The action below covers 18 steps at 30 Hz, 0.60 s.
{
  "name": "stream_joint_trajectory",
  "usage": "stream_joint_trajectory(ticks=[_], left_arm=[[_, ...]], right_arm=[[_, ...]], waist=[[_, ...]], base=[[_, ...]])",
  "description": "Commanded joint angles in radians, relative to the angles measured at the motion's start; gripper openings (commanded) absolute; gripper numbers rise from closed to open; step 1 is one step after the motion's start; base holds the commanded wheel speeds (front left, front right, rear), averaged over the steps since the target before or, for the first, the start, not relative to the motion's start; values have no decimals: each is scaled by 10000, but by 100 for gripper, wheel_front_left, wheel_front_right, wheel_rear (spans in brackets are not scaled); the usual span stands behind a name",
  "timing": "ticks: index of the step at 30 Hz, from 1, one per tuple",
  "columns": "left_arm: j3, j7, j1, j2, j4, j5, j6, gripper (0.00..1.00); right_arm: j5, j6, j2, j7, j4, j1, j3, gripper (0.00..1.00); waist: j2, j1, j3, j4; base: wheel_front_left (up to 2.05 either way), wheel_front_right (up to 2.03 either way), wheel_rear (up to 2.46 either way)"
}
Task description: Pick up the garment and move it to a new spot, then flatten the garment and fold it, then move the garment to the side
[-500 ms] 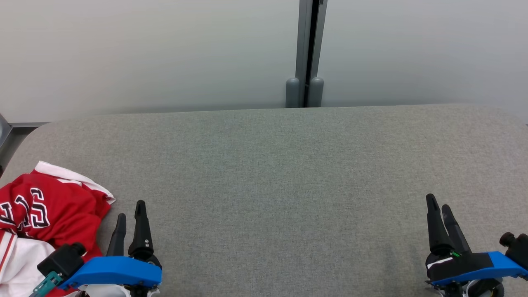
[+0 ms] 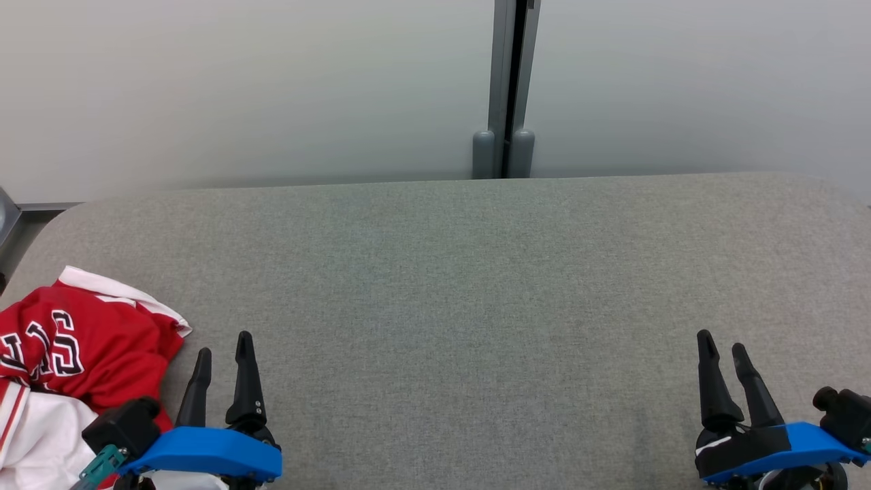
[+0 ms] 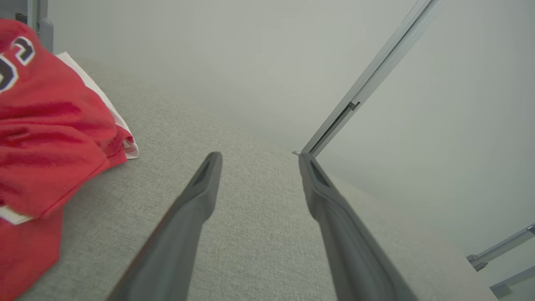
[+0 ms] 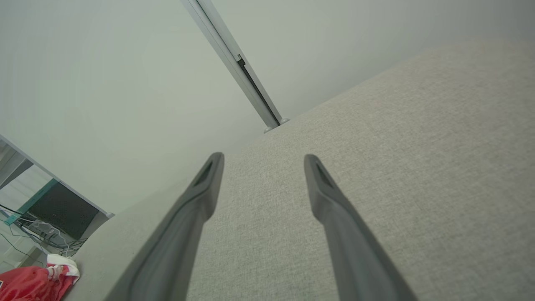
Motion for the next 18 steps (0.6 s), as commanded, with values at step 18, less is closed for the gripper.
stream_joint_trajectory(ticks=[18], left_arm=[[-374, -535, -78, 127, 137, 1959, 51, 100]], right_arm=[[-1937, 19, -100, -416, 187, 80, -358, 100]], waist=[[-1, 0, -58, 118]], base=[[0, 0, 0]])
